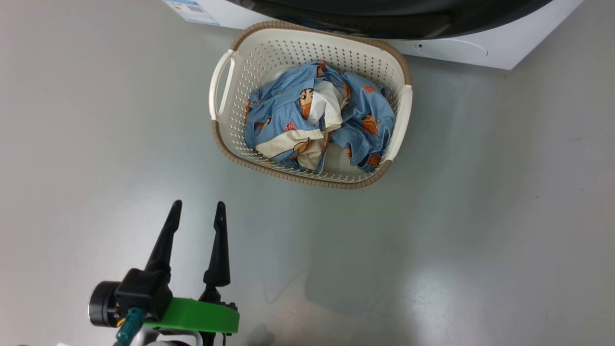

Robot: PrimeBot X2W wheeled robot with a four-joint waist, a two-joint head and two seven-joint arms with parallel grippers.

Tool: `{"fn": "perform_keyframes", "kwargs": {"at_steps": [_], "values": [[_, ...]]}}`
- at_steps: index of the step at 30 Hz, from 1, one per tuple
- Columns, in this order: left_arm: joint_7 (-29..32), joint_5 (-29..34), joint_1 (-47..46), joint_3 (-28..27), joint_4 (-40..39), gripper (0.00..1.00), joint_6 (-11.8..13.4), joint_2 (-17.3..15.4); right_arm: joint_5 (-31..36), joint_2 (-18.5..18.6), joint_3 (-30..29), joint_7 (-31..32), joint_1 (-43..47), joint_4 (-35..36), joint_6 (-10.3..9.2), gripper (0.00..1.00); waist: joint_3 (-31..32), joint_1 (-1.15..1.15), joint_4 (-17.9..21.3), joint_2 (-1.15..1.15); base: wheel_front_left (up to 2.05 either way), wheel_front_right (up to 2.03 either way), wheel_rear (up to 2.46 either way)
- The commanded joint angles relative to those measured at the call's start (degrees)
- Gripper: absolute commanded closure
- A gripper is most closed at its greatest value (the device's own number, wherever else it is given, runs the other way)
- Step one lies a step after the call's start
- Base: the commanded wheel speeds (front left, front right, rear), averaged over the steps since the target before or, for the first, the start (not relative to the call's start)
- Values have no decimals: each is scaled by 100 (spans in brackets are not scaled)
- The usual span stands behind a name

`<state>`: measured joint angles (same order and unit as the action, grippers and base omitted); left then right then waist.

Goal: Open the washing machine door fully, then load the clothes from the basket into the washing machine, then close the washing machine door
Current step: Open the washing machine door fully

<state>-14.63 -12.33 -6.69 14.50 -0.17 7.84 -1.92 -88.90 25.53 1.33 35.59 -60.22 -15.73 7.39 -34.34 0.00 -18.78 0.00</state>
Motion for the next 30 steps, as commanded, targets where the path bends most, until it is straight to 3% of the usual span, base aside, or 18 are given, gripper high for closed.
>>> {"fn": "perform_keyframes", "kwargs": {"at_steps": [1,17,30], "values": [[-37,17,136,-196,-147,0,48,-96,-38,-46,98,8,-75,211,10,100,-18,0,2,0,0,0,0],[-37,73,123,-332,-181,0,52,-96,-248,-229,271,453,65,370,10,100,15,0,106,0,0,0,0],[-37,61,33,-407,-110,0,14,-96,-410,-552,570,1268,496,801,10,100,211,0,414,0,0,0,0]]}}
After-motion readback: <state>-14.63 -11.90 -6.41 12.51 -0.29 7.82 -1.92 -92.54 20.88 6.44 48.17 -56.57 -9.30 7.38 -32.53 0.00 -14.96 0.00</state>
